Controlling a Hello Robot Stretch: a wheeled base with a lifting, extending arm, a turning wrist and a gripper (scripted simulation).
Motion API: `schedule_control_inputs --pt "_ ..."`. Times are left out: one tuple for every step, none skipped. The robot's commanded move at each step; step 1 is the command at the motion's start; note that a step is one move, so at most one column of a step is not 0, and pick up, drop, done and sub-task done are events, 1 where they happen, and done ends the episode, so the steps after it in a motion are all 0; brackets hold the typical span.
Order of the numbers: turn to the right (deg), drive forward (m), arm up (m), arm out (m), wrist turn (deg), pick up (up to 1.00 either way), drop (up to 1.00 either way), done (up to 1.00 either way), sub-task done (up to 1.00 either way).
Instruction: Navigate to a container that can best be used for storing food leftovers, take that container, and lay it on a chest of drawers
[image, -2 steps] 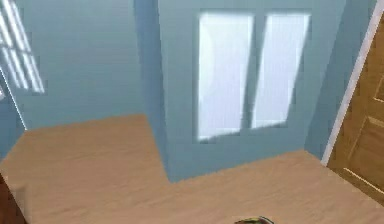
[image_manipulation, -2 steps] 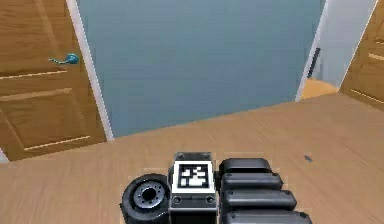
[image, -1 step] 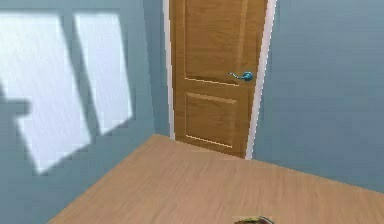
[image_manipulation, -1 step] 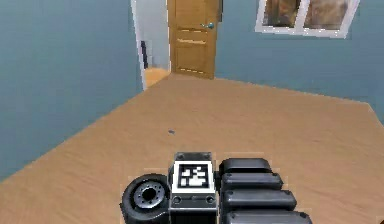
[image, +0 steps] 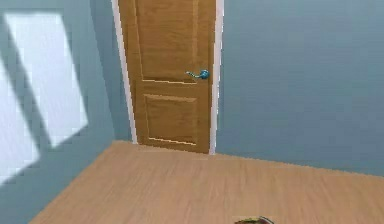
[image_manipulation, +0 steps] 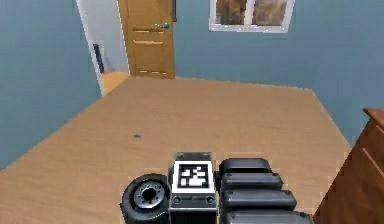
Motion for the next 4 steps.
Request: schedule_control_inputs --pt "-45.0 0.00 0.00 0.00 0.0 0.00 0.00 0.00 0.00" --pt "-45.0 0.00 0.00 0.00 0.0 0.00 0.00 0.00 0.00" --pt "-45.0 0.00 0.00 0.00 0.0 0.00 0.00 0.00 0.00" --pt "-12.0 0.00 0.00 0.00 0.0 0.00 0.00 0.00 0.00"
